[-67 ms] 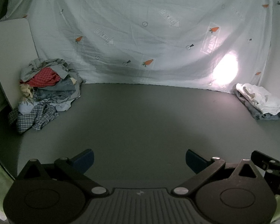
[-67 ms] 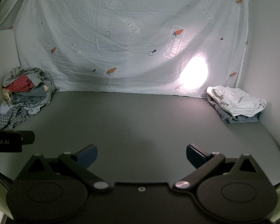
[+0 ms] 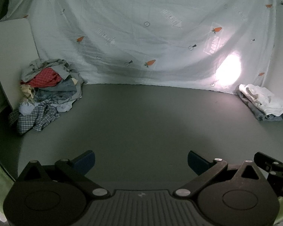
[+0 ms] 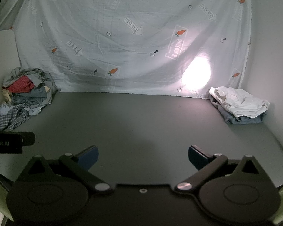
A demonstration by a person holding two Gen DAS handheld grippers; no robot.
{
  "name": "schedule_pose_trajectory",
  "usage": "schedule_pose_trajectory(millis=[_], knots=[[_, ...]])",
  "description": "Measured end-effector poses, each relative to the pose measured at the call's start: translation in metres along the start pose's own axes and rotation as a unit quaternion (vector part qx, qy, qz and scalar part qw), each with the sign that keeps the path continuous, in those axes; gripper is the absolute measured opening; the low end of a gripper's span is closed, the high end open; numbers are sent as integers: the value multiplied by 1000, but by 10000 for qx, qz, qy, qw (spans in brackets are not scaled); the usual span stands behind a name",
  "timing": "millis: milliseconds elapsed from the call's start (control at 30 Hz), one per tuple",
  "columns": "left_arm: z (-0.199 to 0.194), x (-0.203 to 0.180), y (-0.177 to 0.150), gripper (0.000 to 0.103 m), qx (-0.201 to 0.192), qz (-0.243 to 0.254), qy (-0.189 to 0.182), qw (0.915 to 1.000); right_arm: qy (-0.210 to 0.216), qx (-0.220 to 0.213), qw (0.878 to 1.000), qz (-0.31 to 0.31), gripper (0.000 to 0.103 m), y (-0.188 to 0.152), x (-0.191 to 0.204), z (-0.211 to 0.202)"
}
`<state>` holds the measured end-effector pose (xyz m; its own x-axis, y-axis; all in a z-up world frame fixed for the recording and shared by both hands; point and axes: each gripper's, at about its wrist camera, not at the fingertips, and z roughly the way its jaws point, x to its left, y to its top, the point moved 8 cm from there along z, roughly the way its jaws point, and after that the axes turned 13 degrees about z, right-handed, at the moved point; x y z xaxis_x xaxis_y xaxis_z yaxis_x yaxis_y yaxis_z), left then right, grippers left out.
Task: Fold clothes
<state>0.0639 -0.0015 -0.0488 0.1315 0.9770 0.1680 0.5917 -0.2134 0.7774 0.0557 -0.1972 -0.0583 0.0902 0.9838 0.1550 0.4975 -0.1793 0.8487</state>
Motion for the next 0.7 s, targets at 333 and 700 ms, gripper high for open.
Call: schedule_pose_trajectory(millis=[333,700], knots=[[-1,2,-2,103,-10,70,-31,10000,-26,-10,10000,38,103,2,3,0],[5,6,-6,103,-21,128,-42,9999,-40,-10,10000,41,103,0,4,-1]])
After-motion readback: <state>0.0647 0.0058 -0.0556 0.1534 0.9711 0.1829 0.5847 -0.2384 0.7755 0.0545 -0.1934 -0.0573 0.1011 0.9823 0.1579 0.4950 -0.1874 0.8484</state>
